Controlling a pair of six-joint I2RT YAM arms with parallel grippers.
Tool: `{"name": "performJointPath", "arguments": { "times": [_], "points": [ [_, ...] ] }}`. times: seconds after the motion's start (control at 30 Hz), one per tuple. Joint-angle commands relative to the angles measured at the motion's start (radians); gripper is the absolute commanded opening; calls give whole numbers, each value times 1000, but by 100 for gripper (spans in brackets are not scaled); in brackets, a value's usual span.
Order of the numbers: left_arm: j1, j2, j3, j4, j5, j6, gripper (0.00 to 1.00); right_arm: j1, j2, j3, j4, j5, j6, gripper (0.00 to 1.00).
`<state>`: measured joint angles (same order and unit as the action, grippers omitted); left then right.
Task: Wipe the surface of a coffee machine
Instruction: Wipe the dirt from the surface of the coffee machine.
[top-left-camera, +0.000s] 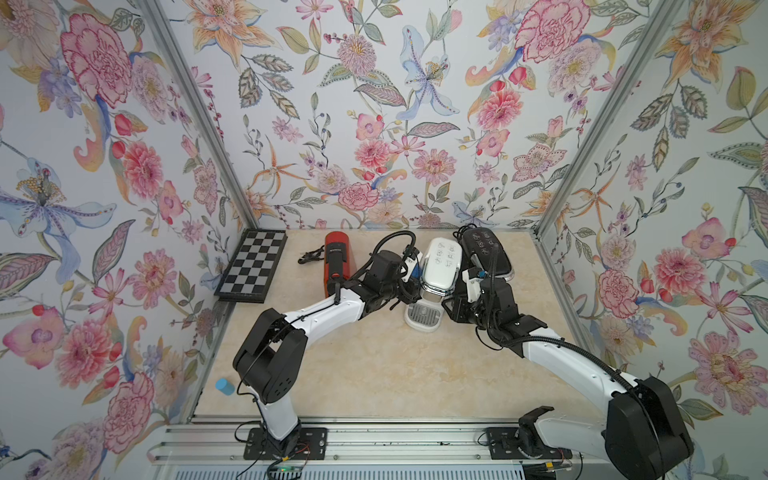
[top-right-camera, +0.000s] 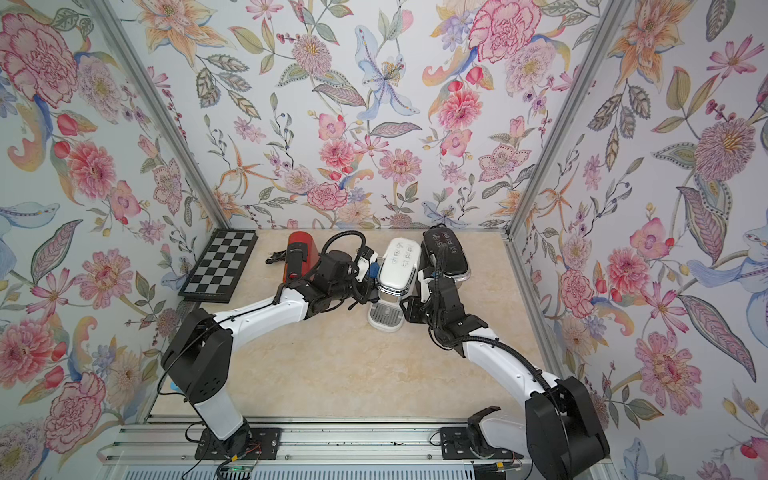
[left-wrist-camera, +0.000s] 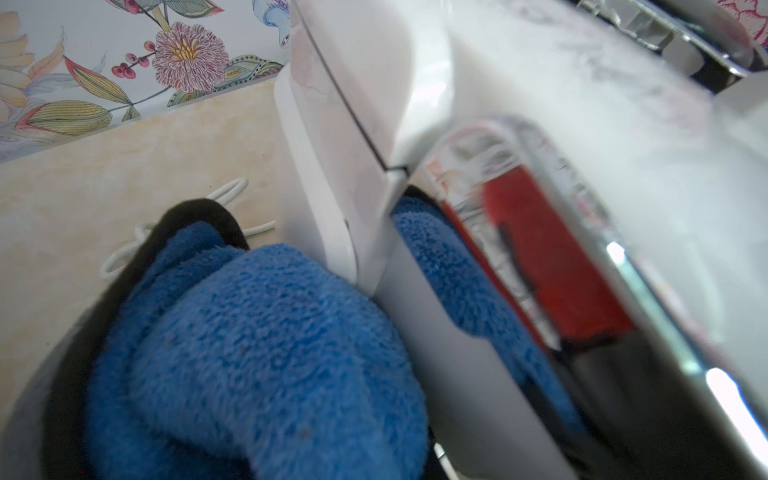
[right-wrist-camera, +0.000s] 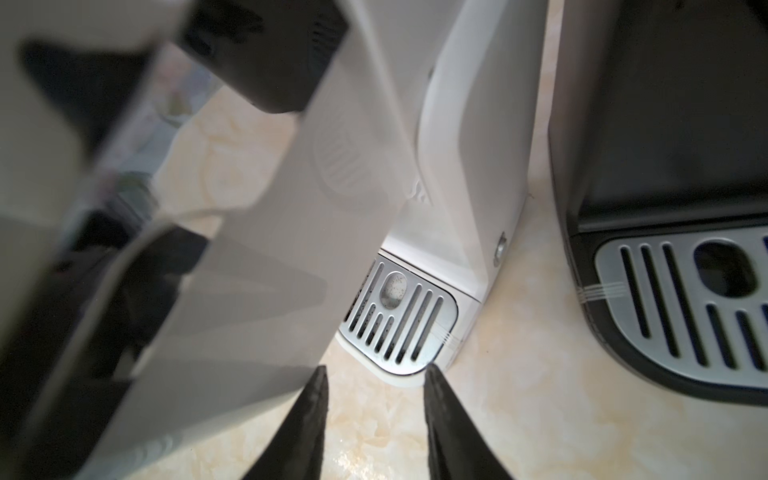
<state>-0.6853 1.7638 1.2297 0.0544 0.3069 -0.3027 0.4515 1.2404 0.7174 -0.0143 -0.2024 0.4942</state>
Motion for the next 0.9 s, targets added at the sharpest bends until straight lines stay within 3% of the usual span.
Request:
{"name": "performJointPath", "arguments": {
  "times": [0.0,0.33,0.57,0.87],
  "points": [
    [-7,38,-41,75,28,8,0,7,4,-9,42,-4,8,40],
    [-2,14,-182,89,9,1,0,5,9,-8,41,-9,6,40],
    [-28,-66,-355,246,65,-101,0,7,16,-4,47,-9,11,40],
    [-71,-120,-342,290,126,-115,0,9,13,-2,47,-11,14,40]
  ]
}}
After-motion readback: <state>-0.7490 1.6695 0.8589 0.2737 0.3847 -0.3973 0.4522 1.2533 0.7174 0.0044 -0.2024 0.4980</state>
